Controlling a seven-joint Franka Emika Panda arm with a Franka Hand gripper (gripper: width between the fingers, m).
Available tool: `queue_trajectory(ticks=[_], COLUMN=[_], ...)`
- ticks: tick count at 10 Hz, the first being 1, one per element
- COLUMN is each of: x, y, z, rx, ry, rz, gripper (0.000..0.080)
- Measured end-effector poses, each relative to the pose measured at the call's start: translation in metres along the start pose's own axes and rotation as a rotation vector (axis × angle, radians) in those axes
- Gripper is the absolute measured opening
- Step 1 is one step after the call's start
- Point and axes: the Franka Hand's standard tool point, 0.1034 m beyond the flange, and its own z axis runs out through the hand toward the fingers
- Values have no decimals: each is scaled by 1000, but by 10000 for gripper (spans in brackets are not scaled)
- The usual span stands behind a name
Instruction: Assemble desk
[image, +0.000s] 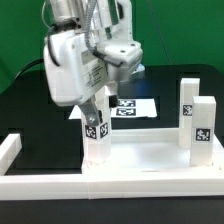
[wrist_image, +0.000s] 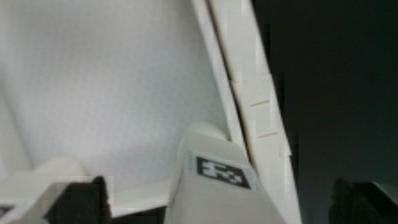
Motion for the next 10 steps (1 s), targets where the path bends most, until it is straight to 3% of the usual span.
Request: queue_trajectory(ticks=[1, 2, 5, 6, 7, 8, 10], x=[1, 6, 6, 6, 3, 1, 4], y=[3, 5, 6, 6, 2, -5, -4], z=[-3, -3, -2, -1, -1, -1, 0], rx=[-7, 16, 11, -8, -59, -69, -70], ry=[-8, 6, 7, 21, 59, 71, 72], rz=[-162, -214, -376, -513, -718, -864, -850], gripper=[627, 646, 649, 649, 649, 649, 649])
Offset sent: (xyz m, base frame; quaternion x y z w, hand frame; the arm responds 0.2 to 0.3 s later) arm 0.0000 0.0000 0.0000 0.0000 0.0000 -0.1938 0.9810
